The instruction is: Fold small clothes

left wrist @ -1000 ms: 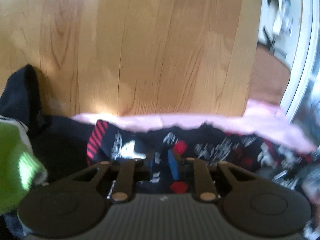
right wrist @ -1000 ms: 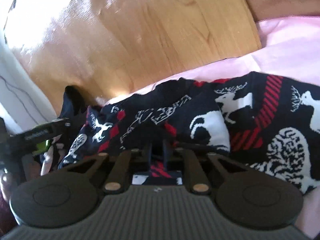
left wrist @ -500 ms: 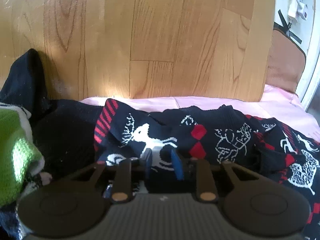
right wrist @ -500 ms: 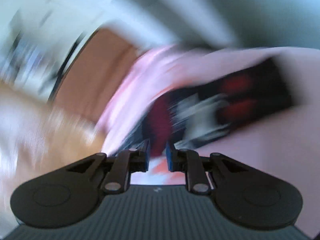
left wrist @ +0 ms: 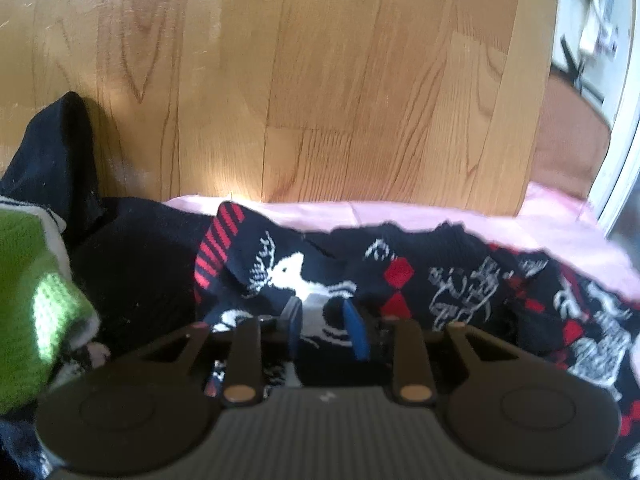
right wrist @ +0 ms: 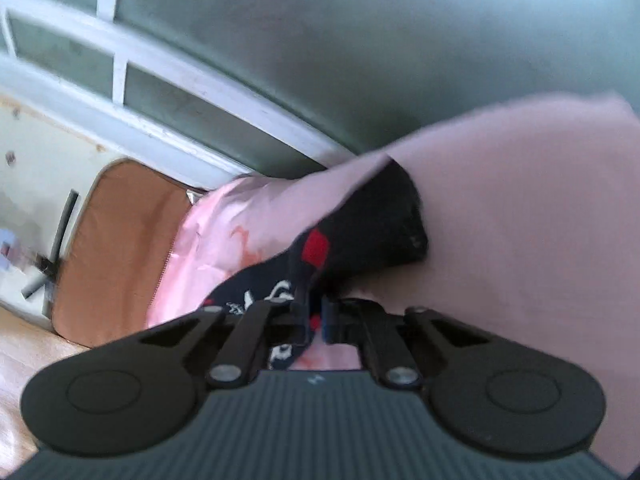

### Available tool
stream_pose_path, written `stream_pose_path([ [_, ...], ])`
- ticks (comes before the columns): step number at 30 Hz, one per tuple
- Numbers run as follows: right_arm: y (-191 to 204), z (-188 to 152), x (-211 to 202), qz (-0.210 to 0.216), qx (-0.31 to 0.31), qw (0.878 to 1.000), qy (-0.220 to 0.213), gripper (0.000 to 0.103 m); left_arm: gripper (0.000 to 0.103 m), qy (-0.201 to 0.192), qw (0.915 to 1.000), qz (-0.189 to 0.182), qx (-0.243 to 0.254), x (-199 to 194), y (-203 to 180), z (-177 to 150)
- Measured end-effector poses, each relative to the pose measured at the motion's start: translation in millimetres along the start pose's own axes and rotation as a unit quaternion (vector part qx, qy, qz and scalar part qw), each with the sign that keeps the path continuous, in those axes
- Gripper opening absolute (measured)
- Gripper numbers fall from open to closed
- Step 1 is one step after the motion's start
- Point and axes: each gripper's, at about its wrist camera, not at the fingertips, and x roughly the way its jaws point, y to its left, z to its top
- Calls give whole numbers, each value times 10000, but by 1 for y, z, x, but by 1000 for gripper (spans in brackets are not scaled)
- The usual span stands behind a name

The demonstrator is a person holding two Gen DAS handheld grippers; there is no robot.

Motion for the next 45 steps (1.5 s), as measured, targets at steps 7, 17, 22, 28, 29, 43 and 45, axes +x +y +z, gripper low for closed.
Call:
stream_pose_path([
  [7, 184, -61, -12, 2188, -2149, 9493, 688, 8, 35, -786, 9918, -630, -781, -55, 34, 25],
  [17, 353, -294, -2, 3890, -3406, 7881, 3341, 8, 36, -1196, 9727, -391, -1950, -82, 116, 36],
  [22, 353, -354, 24, 3802, -3498, 7602, 3940, 8, 36, -1164, 9738, -400, -1911, -77, 114, 39],
  [28, 319, -303, 44, 3885, -3435, 7822, 3454, 8, 36, -874, 9839, -497, -1480, -66, 91, 37],
  [29, 308, -289, 43, 3879, -3440, 7887, 3305, 8, 36, -800, 9859, -535, -1366, -63, 82, 37],
  [43, 180, -215, 50, 2571, -3202, 8764, 2518, 30, 53, 507, 9943, -909, 228, -14, -35, 11],
  [45, 178, -203, 49, 2513, -3074, 8877, 2330, 40, 53, 718, 9919, -1029, 221, -5, -40, 8],
])
